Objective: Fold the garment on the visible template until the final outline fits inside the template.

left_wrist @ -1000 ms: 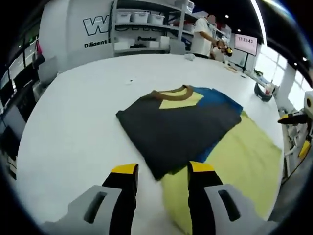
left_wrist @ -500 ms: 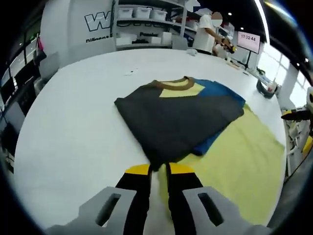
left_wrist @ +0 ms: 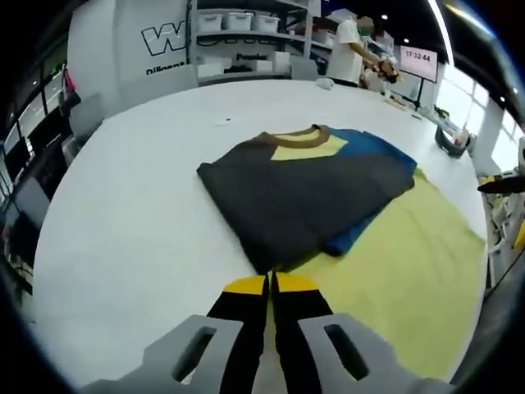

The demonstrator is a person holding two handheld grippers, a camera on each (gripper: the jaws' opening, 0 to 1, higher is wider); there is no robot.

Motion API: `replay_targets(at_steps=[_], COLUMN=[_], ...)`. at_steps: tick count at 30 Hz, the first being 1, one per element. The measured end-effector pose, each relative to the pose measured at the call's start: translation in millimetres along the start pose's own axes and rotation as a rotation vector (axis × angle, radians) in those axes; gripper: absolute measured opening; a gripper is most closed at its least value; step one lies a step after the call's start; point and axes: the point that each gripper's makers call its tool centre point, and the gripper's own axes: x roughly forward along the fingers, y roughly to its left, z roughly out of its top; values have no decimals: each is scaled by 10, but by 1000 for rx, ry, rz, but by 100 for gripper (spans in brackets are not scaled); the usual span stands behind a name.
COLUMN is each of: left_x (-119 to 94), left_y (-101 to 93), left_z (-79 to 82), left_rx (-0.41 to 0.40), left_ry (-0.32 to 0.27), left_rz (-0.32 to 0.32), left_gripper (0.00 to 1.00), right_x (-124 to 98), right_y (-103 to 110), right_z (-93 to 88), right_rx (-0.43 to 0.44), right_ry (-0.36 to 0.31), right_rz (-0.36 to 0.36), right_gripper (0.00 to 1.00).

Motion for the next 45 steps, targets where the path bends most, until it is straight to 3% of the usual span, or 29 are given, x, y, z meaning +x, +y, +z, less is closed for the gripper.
replay_targets(at_steps=[18, 26, 30, 33, 36, 41, 45], left_x=[-216, -287, -334, -430, -540, -667, -716], left_y=[543, 675, 647, 616, 575, 575, 536], left_z=[-156, -212, -197, -111, -18, 17, 24], left_rx=[23, 25, -35, -56, -71, -55, -56], left_ry=[44, 54, 40, -2, -48, -70, -78], left_rz=[115, 114, 85, 69, 55, 81, 67], left_gripper=[0, 0, 2, 10, 19, 44, 53], right_x=[48, 59, 67, 77, 96, 100, 101], right_y=[77, 96, 109, 122, 125, 163, 177], right_z=[3, 8, 14, 36, 129, 187, 197], right_rx=[-2, -3, -6, -3, 49, 57, 53], right_ry=[9, 11, 13, 6, -46, -67, -70], right_rz=[22, 28, 29, 32, 30, 39, 39], right_gripper=[97, 97, 97, 97, 97, 99, 99])
